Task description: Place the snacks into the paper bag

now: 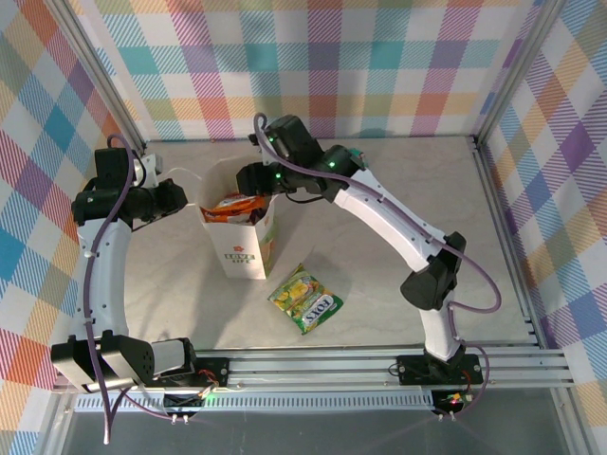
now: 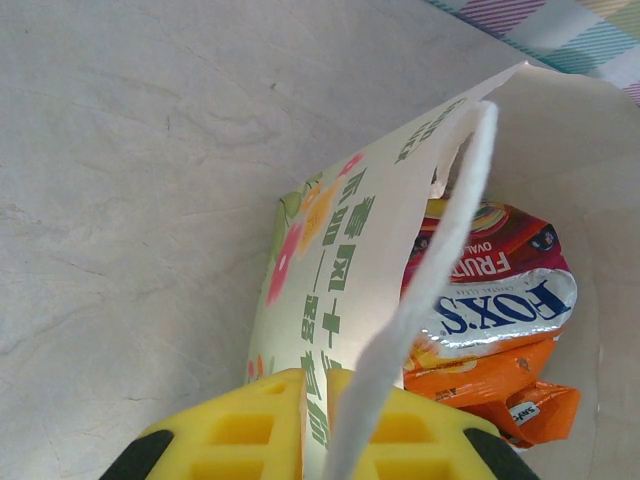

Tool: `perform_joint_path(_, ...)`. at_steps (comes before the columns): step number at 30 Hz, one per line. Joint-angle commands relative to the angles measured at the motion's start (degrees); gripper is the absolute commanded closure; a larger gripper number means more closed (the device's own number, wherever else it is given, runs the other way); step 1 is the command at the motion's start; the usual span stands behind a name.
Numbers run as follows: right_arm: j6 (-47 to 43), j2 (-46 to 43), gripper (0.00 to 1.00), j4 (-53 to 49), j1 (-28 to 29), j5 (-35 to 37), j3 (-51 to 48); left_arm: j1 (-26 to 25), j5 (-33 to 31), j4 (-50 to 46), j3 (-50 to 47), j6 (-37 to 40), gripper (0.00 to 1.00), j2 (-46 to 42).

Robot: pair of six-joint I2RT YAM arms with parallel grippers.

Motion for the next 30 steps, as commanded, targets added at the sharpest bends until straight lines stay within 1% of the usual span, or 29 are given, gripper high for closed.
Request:
perform_joint_path(1,-2.95,-3.75,0.58,-1.67,0.35,1.03,2.41,1.20,0.80,-1.82,1.55,0.64,0.86,-1.12)
perform_joint_path(5,-4.38,-5.41,0.56,-2.71,0.35,2.51,2.28,1.20,1.04,-2.14,1.70,0.74,0.86,-1.10)
perform_joint_path(10,-5.83,-7.82,0.48,-3.82,0.35,3.06,1.44,1.18,1.06,-2.50,1.93,0.81,0.86,-1.14)
perform_joint_path(13,-6.42,-10.19,0.47,-3.34,0.35,3.65,-0.85,1.20,1.06,-2.59,2.00,0.85,0.86,-1.14)
perform_joint_path(16,-6.36,-12.92,0.45,-2.86,0.35,5.96,-3.86,1.20,1.15,-2.68,2.20,0.90,0.85,-1.15)
perform_joint_path(18,-6.36,-15.16,0.44,-2.21,0.27,7.60,-6.68,1.20,1.15,-2.75,2.37,0.99,0.85,-1.08)
perform_joint_path(21,-6.62,-18.68,0.37,-1.08,0.26,9.26,-11.65,1.17,0.98,-3.11,2.68,1.49,0.85,-0.90)
perform_joint_path(25,-5.82,-23.72,0.31,-0.06,0.01,11.96,-19.28,1.20,1.15,-3.25,3.01,1.58,0.85,-0.62)
perform_joint_path(30,-3.07,-28.32,0.29,-0.20,-1.94,12.41,-27.23,1.20,1.15,-3.47,3.69,1.47,0.85,-0.26)
